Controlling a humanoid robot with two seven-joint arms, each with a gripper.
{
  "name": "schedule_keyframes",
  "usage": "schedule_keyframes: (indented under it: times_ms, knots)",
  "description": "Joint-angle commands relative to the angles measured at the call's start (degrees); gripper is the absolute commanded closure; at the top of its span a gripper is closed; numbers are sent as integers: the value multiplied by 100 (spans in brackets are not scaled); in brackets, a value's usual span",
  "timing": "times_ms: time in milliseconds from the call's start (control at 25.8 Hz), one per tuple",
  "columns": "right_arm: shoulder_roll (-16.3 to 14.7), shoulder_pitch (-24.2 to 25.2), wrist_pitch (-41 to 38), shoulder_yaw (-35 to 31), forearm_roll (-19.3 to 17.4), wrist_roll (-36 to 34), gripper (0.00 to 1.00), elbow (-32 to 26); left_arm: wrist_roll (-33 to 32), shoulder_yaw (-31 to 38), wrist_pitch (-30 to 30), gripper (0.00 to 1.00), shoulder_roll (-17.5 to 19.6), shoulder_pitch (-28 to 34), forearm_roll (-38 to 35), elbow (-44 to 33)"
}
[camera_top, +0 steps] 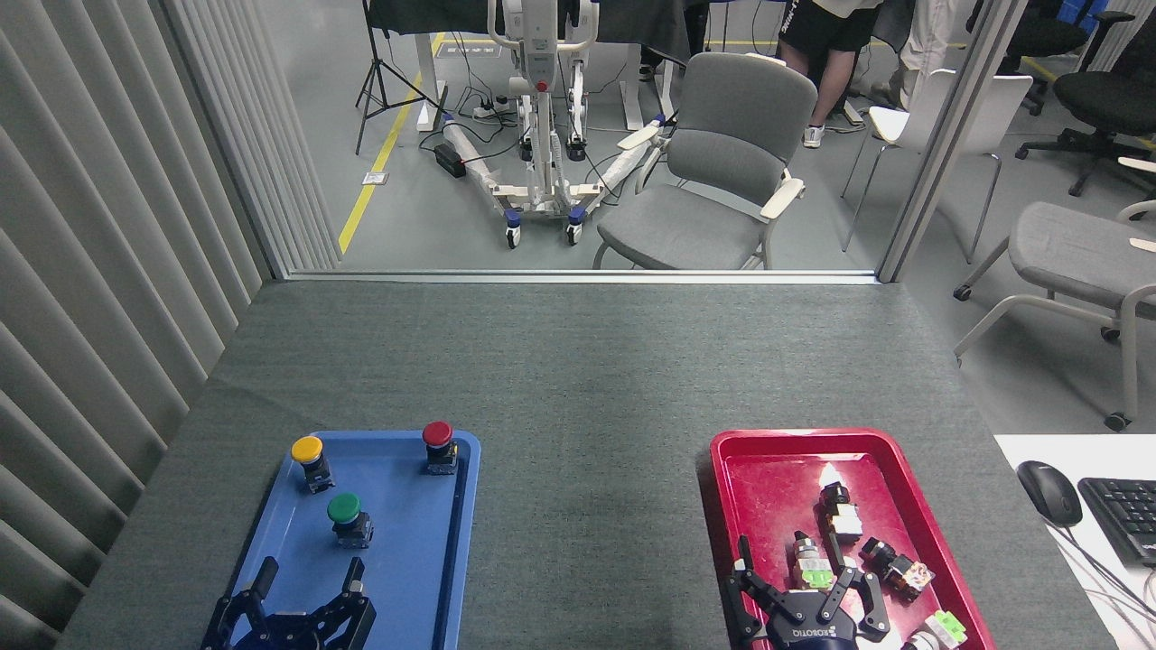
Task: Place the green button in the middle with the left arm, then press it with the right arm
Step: 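Move the left hand forward toward the green button on the blue tray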
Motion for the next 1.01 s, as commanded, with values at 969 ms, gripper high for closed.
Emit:
schedule_keyframes:
  times_ms: [969]
  knots:
    - [9,0,-10,0,0,-3,0,0,30,-91,-277,1,-67,-104,6,124]
